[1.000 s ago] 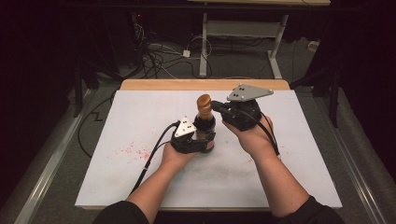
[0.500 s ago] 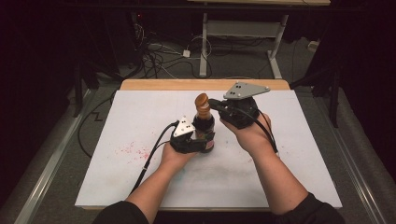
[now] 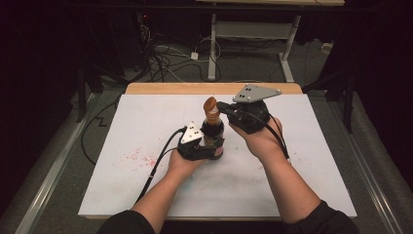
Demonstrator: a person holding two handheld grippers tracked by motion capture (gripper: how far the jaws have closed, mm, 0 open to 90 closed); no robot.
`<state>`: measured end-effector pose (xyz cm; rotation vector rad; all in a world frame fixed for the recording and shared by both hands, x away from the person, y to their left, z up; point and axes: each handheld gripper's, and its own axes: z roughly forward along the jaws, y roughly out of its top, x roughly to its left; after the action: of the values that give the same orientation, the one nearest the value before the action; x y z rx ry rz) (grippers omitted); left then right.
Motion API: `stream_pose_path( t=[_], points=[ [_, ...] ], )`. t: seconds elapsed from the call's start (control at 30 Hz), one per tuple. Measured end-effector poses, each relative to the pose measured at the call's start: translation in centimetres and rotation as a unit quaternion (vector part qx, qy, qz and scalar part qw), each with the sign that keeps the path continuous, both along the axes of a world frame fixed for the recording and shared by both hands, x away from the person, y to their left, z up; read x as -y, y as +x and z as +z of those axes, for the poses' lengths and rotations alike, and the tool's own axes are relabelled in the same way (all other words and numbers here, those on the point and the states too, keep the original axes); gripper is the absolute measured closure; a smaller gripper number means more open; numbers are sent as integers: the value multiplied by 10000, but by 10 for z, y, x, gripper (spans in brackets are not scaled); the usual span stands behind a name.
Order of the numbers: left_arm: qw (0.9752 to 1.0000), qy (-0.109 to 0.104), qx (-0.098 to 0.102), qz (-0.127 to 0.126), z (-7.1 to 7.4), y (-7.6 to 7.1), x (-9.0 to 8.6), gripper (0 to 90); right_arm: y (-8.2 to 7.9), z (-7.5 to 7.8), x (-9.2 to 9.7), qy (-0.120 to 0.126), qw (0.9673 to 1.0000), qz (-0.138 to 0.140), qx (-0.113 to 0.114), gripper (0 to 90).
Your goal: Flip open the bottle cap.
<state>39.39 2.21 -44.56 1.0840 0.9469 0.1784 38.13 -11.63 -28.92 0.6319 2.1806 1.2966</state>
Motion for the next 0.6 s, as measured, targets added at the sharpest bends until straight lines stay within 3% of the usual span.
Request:
stream_pose_path(
  t=[0.03, 0.17, 0.2, 0.23, 0.27, 0.3, 0.47, 0.6],
  points=[
    [9972, 721, 115, -186, -4, 0, -10, 291, 0, 0, 0, 0, 10000, 2, -3, 900],
    [9971, 731, 121, -190, -4, 0, -10, 291, 0, 2, -2, -7, 10000, 19, 17, 900],
    [10000, 92, 15, -13, -1, 0, -1, 291, 0, 3, -2, -4, 10000, 21, 33, 900],
    [9971, 728, 136, -182, -4, 0, -8, 291, 0, 4, -3, 24, 10000, 38, 46, 900],
    [9999, 120, 26, 4, -1, -1, 0, 291, 0, 5, -4, 33, 10000, 59, 44, 900],
    [9971, 724, 156, -176, -5, 0, -8, 291, 0, 7, -6, 44, 9999, 72, 65, 900],
    [9971, 726, 161, -182, -5, 0, -7, 291, -4, 6, -27, -3, 9993, 372, 96, 900],
    [9970, 732, 157, -184, -5, -1, -8, 291, -4, 6, -30, 61, 9991, 422, 55, 900]
  ],
)
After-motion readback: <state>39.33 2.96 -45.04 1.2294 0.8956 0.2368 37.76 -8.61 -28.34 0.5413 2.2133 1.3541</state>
